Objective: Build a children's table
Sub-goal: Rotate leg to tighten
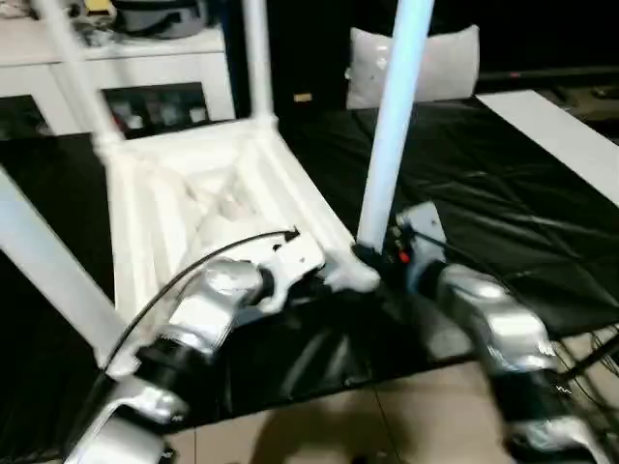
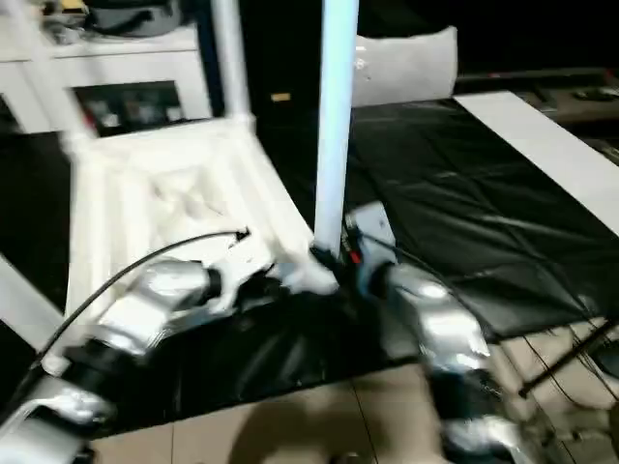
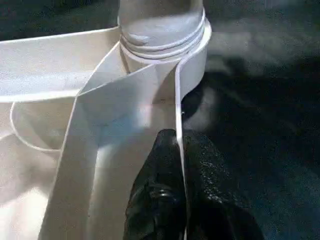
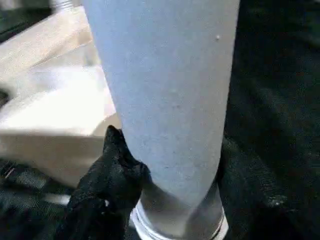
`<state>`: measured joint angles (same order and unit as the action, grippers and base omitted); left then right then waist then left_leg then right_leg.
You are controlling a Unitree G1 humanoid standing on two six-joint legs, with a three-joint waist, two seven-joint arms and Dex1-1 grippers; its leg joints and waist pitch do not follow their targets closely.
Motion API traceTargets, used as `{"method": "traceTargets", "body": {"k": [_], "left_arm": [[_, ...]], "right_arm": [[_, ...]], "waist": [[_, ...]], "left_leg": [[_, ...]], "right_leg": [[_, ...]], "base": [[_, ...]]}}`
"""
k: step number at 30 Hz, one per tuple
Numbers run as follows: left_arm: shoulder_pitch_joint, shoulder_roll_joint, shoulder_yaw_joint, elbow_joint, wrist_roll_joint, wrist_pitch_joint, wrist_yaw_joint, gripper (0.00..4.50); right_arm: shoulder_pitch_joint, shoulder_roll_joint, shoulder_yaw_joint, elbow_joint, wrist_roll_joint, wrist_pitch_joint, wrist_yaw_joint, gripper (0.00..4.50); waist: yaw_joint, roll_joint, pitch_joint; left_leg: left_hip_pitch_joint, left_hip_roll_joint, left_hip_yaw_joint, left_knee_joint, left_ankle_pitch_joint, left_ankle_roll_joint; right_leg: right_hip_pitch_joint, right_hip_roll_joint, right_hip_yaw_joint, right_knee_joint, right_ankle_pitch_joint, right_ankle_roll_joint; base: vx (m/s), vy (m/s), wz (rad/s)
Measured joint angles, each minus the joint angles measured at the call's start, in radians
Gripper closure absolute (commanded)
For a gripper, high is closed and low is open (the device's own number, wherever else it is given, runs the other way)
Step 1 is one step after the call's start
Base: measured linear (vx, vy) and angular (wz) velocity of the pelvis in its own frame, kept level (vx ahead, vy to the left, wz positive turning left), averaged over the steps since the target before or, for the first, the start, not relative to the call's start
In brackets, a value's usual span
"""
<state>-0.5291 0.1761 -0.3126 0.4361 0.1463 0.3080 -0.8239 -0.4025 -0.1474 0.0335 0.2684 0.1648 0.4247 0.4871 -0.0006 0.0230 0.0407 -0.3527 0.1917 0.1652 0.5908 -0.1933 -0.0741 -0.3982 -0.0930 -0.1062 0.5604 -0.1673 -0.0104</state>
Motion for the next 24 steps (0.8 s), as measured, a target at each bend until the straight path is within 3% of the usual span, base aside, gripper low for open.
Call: {"method": "traceTargets", "body": {"k": [3, 9, 14, 17, 24], "left_arm": [[0.000, -0.002, -0.003, -0.010, 0.004, 0.005, 0.001, 4.50], [0.008, 0.013, -0.030, -0.049, 0.001, -0.010, -0.022, 4.50], [0.018, 0.040, -0.038, -0.056, -0.003, -0.050, -0.044, 4.50], [0.021, 0.066, -0.041, -0.055, -0.017, -0.075, -0.079, 4.50], [0.019, 0.157, -0.058, -0.006, -0.045, -0.247, -0.230, 4.50]], "right_arm": [[0.001, 0.009, -0.004, 0.009, -0.001, -0.012, -0.009, 1.74], [0.033, -0.031, -0.003, -0.021, -0.001, -0.038, 0.044, 1.29], [0.054, -0.093, 0.005, -0.025, 0.029, -0.090, 0.164, 0.81], [0.089, -0.180, 0.016, -0.061, 0.048, -0.115, 0.290, 0.58], [0.102, -0.346, 0.040, -0.071, 0.078, -0.135, 0.548, 0.04]], "waist": [[0.002, 0.000, 0.000], [0.031, 0.000, 0.000], [0.043, 0.000, 0.000], [0.050, 0.000, 0.000], [0.062, -0.001, 0.001]], "left_leg": [[0.000, -0.001, 0.001, 0.000, -0.001, 0.002], [-0.001, -0.002, 0.004, -0.002, -0.003, 0.004], [-0.003, 0.000, 0.004, -0.007, -0.003, 0.004], [-0.003, 0.001, 0.004, -0.008, -0.003, 0.004], [-0.003, 0.000, 0.004, -0.004, -0.003, 0.004]], "right_leg": [[0.000, 0.000, 0.004, 0.000, 0.001, -0.001], [-0.002, 0.000, 0.008, 0.005, 0.019, -0.002], [-0.007, 0.002, 0.008, 0.017, 0.014, 0.000], [-0.008, 0.002, 0.008, 0.017, 0.012, 0.002], [-0.007, 0.001, 0.009, 0.017, 0.013, 0.002]], "base": [[0.000, 0.000, 0.00], [0.000, 0.000, 0.00], [0.000, 0.000, 0.00], [0.000, 0.000, 0.00], [0.000, 0.000, 0.00]]}}
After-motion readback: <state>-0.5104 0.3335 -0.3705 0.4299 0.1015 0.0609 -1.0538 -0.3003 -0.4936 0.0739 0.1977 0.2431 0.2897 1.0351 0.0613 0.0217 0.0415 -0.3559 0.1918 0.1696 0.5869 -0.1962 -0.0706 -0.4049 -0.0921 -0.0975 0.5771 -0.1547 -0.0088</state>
